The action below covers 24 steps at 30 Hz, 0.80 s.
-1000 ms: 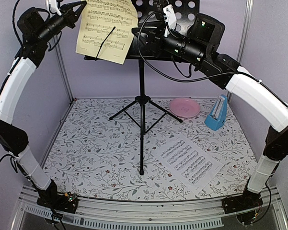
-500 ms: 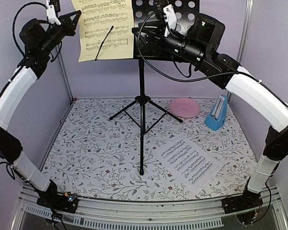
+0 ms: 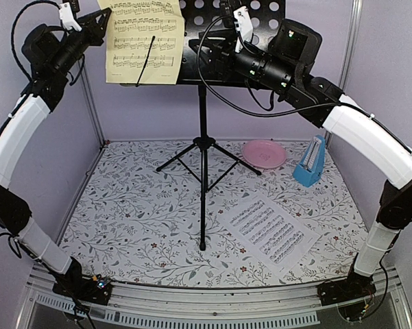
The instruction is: Set up the instrument practice props
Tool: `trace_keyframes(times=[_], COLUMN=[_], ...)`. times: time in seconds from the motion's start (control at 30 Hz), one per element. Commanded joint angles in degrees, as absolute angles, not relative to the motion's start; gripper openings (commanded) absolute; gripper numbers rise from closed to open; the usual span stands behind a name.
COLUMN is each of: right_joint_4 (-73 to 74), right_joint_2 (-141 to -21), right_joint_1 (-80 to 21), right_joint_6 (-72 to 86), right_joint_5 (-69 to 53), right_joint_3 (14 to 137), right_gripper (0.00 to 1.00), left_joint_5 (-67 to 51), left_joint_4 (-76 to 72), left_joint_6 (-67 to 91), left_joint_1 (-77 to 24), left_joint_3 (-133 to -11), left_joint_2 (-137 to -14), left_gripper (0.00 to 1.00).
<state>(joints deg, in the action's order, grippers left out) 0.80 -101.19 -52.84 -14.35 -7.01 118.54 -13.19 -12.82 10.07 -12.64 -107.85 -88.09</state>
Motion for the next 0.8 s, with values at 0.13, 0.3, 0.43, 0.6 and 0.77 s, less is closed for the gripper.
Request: trace_keyframes(times=[0.13,0.3,0.43,0.6,0.77], right_joint_4=[-1.03,1.49,5.34,5.07,5.60], right_joint_2=[-98.95,-96.75,-94.63,-91.14,-90.00], right_joint_1=[-53.17,-53.20,-53.21,-53.21,-53.18], right_joint_6=[-13.94,-12.85,-11.17,-9.99,-9.76], right_joint_5=[-5.62,-6.05,-6.85,-7.63,-7.60], right_joint_3=[118.09,117.61,116.34,110.71,109.48], right_gripper=[0.51,0.66,0.74,0.77,0.77], left_joint_5=[-13.13,-10.62,-6.46,-8.58,-12.11], left_joint_4=[-13.35,-9.93,-3.56,-0.86,0.15], left_joint_6=[9.70,8.52,7.93,7.74,8.93], left_joint_1=[-12.84,-12.89,-12.78,-12.85,-12.97], left_joint_3=[-106.73,-104.25,-105.22,-109.85,-117.34], left_joint_2=[-86.31,-82.63,-81.28,-83.80,-89.72], left_gripper=[0.45,0.61,0.71,0.78,0.83])
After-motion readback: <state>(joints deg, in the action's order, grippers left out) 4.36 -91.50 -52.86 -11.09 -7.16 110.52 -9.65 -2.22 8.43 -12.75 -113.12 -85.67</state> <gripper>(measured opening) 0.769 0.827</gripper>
